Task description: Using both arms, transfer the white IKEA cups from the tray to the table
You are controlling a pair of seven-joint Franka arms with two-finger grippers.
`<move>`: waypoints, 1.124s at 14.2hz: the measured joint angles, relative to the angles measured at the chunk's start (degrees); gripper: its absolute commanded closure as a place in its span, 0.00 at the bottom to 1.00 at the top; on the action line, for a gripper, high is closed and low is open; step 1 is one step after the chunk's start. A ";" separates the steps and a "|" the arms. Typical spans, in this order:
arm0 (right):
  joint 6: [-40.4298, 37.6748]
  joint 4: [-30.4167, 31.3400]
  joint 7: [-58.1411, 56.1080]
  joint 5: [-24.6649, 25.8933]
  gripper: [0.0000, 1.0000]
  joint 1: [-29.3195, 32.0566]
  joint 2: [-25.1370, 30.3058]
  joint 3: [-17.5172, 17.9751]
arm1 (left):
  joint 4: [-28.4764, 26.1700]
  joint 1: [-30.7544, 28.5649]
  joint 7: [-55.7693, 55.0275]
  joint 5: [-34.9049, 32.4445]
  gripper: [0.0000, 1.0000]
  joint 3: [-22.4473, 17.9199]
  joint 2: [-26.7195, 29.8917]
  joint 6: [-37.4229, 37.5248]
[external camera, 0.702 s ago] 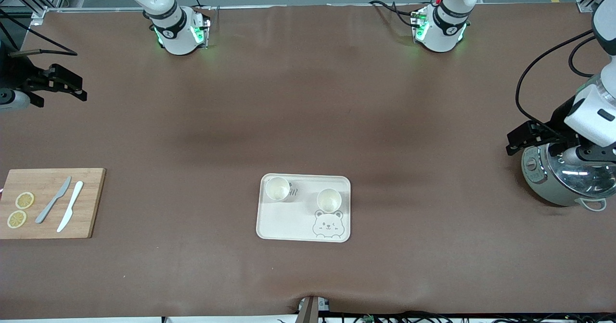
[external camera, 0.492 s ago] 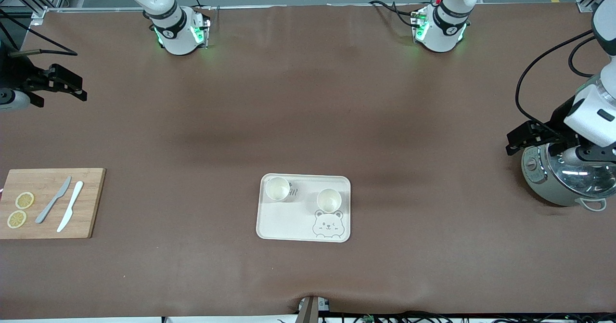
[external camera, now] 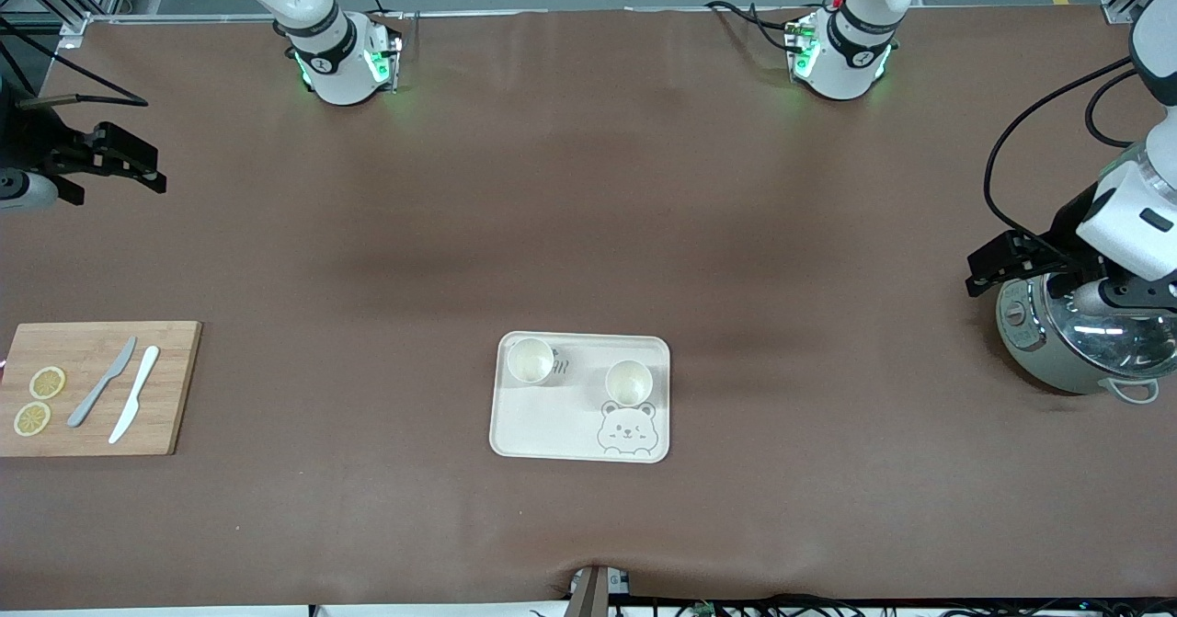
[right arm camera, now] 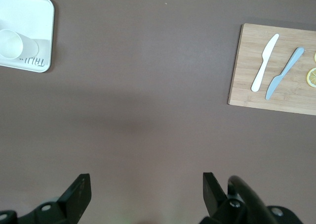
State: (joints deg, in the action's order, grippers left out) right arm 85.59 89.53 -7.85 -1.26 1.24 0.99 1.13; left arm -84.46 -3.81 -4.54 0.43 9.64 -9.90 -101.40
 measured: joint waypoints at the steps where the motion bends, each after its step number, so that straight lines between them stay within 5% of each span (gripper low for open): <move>1: 0.00 0.00 0.00 0.00 0.00 0.00 0.00 0.00 | 0.00 0.22 -0.01 0.06 0.00 0.04 0.00 0.00; 16: 0.00 0.07 0.00 0.00 0.00 0.00 0.00 0.03 | 0.00 0.77 -4.56 4.35 0.00 -0.15 -0.55 2.34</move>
State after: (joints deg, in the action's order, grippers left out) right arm 85.59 89.60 -7.86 -1.26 1.24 0.99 1.16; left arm -84.46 -3.04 -9.09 4.77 9.50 -10.45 -99.06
